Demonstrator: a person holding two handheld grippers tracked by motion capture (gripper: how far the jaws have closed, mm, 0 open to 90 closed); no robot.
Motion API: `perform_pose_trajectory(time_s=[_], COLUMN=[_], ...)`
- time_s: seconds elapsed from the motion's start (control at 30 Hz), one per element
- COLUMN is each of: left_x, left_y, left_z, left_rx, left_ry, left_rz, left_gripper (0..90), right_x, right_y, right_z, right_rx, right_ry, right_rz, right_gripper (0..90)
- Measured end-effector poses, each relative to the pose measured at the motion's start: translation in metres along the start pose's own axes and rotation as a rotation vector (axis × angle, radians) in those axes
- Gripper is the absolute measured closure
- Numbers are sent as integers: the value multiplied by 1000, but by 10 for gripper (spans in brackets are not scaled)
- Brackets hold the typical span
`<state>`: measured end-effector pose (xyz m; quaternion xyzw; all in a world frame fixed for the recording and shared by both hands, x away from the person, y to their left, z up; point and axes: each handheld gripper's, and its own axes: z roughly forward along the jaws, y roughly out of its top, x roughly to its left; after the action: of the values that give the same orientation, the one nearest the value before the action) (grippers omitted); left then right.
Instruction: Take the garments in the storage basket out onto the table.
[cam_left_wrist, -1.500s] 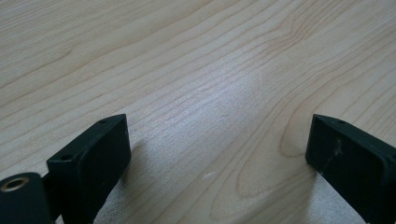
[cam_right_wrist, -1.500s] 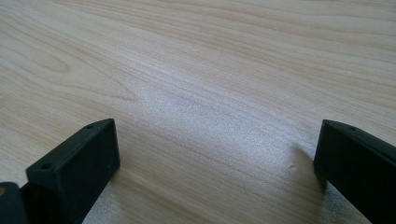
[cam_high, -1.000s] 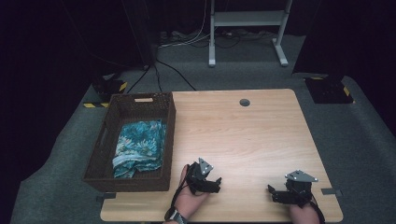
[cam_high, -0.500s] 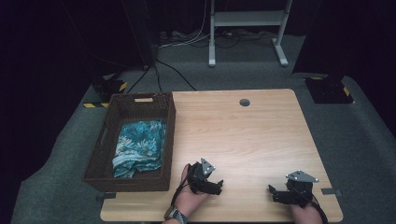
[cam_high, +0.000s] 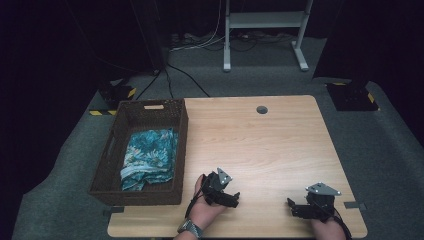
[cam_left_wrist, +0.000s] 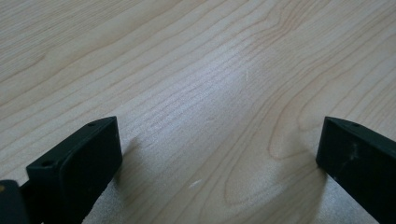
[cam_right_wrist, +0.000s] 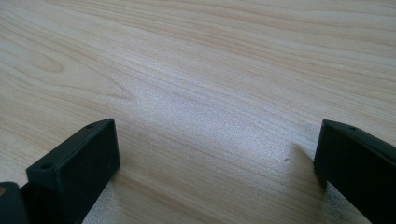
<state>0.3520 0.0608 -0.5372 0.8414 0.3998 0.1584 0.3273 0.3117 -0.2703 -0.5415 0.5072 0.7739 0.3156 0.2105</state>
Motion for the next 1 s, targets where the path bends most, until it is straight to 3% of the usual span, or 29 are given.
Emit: perform_pose_trajectory(time_s=[0.2,0.3,0.47,0.6,0.87,1.0], left_x=[7,10,16,20,28,31], left_y=[12,18,31,41,56,62], left_z=[-9,-16,-34,-50,-72,-80], left_rx=[-56,-61,-113,-167,-256,-289], left_ry=[-18,-13,-3,31,39,19], left_rz=[-25,7,36,58,41,29], left_gripper=[6,4,4,0,0,0], right_x=[1,3,4,4,4,4], right_y=[1,1,2,2,2,2], right_z=[1,2,2,2,2,3], right_rx=[-4,-5,-4,-5,-5,-5], right_ry=[2,14,35,34,35,36], right_rz=[-1,-12,-32,-34,-34,-34], right_gripper=[2,0,0,0,0,0])
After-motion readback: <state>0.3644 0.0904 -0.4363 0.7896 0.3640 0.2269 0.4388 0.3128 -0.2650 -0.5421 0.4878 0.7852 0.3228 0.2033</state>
